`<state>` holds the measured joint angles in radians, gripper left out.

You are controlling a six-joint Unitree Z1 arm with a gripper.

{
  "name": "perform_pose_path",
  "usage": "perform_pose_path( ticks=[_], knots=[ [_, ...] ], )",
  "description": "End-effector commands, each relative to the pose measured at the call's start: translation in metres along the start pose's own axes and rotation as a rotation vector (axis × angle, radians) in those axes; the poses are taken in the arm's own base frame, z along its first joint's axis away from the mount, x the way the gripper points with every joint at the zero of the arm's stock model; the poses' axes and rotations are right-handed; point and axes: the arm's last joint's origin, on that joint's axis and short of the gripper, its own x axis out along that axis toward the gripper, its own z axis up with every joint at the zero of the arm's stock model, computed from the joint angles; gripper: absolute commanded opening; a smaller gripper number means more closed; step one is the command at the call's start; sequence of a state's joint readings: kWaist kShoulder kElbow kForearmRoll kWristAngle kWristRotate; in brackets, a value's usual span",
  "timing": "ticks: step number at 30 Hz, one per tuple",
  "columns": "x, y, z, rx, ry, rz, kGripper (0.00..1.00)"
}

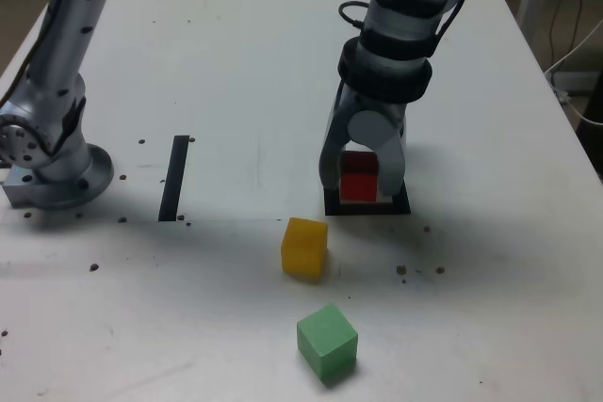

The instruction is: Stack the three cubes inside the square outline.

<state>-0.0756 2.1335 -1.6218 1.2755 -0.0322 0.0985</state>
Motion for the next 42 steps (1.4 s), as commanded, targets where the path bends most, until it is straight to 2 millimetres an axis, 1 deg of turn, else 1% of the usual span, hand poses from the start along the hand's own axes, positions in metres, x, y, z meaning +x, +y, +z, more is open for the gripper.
perform_pose_path(
  ticks=[1, 7, 13, 14, 15, 16, 17, 20, 21, 22, 23, 25, 31, 38, 42],
  knots=[
    [0.002, 0.004, 0.001, -0.011, 0.003, 0.005, 0.24],
    [0.009, 0.013, 0.000, -0.030, 0.011, 0.016, 0.24],
    [0.013, 0.016, 0.000, -0.034, 0.003, 0.019, 0.24],
    [0.013, 0.017, 0.000, -0.034, 0.001, 0.019, 0.26],
    [0.013, 0.017, 0.001, -0.033, -0.001, 0.020, 0.29],
    [0.014, 0.017, 0.001, -0.032, -0.003, 0.020, 0.35],
    [0.014, 0.017, 0.001, -0.031, -0.004, 0.020, 0.44],
    [0.016, 0.017, 0.001, -0.027, -0.006, 0.021, 0.77],
    [0.017, 0.018, 0.001, -0.027, -0.006, 0.021, 0.86],
    [0.018, 0.018, 0.001, -0.026, -0.006, 0.021, 0.93],
    [0.018, 0.018, 0.001, -0.027, -0.007, 0.021, 0.97],
    [0.019, 0.019, 0.000, -0.027, -0.008, 0.021, 0.99],
    [0.014, 0.018, -0.007, -0.028, -0.035, 0.031, 0.99],
    [-0.008, 0.015, -0.037, -0.041, -0.094, 0.063, 1.00],
    [-0.018, 0.008, -0.053, -0.035, -0.098, 0.074, 0.99]
  ],
)
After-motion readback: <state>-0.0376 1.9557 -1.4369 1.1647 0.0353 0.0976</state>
